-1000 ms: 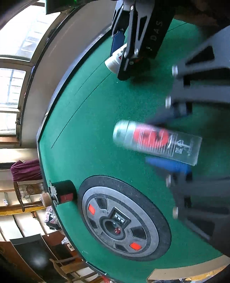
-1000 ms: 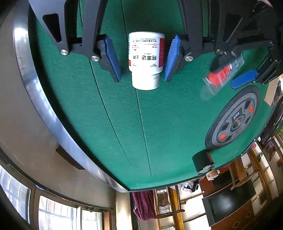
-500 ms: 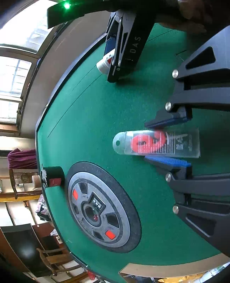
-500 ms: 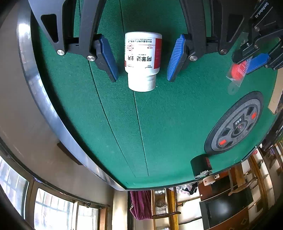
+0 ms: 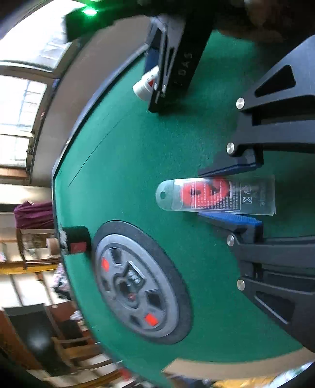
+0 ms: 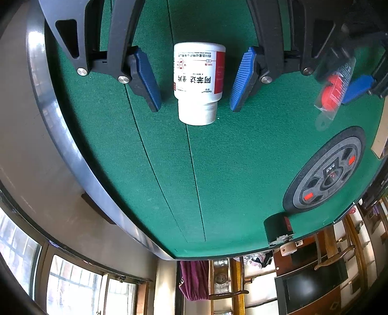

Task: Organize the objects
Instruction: 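Grasp the clear blister pack with the left gripper while the right holds the bottle, then carry the blister pack and white bottle over the cardboard box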

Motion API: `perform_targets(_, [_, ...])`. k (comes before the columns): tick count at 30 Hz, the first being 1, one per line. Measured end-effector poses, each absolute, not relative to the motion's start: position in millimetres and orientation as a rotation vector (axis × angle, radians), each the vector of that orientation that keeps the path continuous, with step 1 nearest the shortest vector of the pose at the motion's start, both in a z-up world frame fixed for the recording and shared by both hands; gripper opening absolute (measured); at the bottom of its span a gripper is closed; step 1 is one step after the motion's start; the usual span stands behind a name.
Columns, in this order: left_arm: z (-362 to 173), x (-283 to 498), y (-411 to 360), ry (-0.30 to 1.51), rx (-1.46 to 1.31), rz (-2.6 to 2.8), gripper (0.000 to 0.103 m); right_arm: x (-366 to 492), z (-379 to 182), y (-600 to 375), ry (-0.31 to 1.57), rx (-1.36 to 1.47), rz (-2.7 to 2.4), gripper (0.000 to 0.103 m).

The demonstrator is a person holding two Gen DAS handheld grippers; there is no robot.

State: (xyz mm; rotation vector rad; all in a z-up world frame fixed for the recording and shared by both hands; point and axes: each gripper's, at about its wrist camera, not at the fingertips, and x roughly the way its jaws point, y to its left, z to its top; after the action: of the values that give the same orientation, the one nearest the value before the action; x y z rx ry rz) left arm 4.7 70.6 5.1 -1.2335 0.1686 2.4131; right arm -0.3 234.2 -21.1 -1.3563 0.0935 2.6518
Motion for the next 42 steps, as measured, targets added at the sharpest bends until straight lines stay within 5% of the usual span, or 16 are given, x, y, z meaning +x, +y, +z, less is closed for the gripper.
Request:
perform_targets(13, [33,35,25,-0.002,-1.194,2.452,0.027,-1,-22,236,0.102,-1.337,2.653,0.066])
perform_targets(22, [45,59,-10,-0.084,-1.152,2.489,0.027,5,-19,249,0.203,-1.285,2.646,0.037])
perform_targets(31, [50,75,-47,-0.184,-1.117,2.502,0.027,14,-18,267,0.403,-1.311,2.720,0.038])
perform_targets(38, [48,76,-50,-0.192,-1.120,2.483,0.027,14,-20,249,0.157,-1.330,2.686,0.043])
perform_targets(42, [50,81,-51,-0.142,-1.115,2.521,0.027,17,-18,243,0.125,-1.339,2.656,0.037])
